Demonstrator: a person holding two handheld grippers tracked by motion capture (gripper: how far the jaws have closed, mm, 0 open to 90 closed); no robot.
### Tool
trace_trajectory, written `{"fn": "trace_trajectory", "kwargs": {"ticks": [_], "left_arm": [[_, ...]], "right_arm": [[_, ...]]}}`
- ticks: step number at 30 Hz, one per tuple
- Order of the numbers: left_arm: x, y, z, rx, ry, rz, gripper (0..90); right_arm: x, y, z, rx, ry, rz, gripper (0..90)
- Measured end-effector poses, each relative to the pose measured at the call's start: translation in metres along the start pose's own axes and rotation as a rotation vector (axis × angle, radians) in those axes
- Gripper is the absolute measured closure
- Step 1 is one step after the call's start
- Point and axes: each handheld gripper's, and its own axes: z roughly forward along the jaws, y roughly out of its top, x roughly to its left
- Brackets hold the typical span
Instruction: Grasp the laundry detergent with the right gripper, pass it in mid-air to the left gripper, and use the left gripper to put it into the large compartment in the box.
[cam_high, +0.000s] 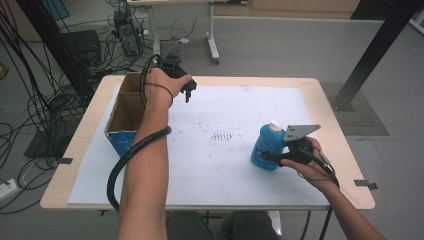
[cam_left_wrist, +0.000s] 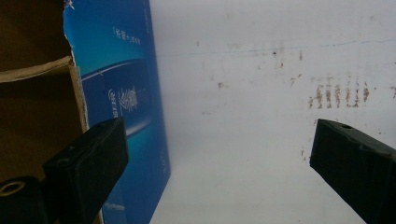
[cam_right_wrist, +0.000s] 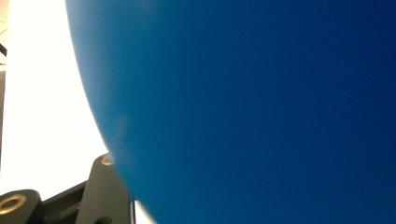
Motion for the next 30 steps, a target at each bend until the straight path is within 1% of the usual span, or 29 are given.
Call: {"fn": "trace_trajectory", "kwargs": {"ticks": [12,14,18,22,25,27,30], "left_arm": [[-0.0023,-0.0001,-0.0007,-0.001,0.0,0.006,5.0],[-0.0029,-0.0003,0.0002,0.003,0.006,0.01,5.0],[-0.0041,-0.0005,0.0007,-0.001,0.004,0.005,5.1],[-0.0035,-0.0004,-0.0012,-0.002,0.007,0.013,5.1],[-0.0035,-0.0006,-0.0022,-0.007,0.005,0.006,5.1],[-0.0027,-0.0006,-0.0026,-0.008,0.01,0.011,5.1],[-0.0026,-0.001,-0.0019,-0.007,0.008,0.007,5.1]], "right_arm": [[-0.0003,-0.0005,0.0,-0.004,0.002,-0.001,42.1],[-0.0005,-0.0007,0.0,-0.006,0.002,0.0,42.2],[-0.0007,-0.0006,0.0,-0.005,0.003,0.002,42.4],[-0.0005,0.0,-0.0001,0.001,0.003,0.007,43.1],[-0.0007,0.0006,0.0,0.005,0.002,0.009,43.3],[-0.0008,0.0004,-0.0001,0.004,0.003,0.01,43.5],[-0.0011,0.0001,-0.0002,0.001,0.003,0.011,43.7]]}}
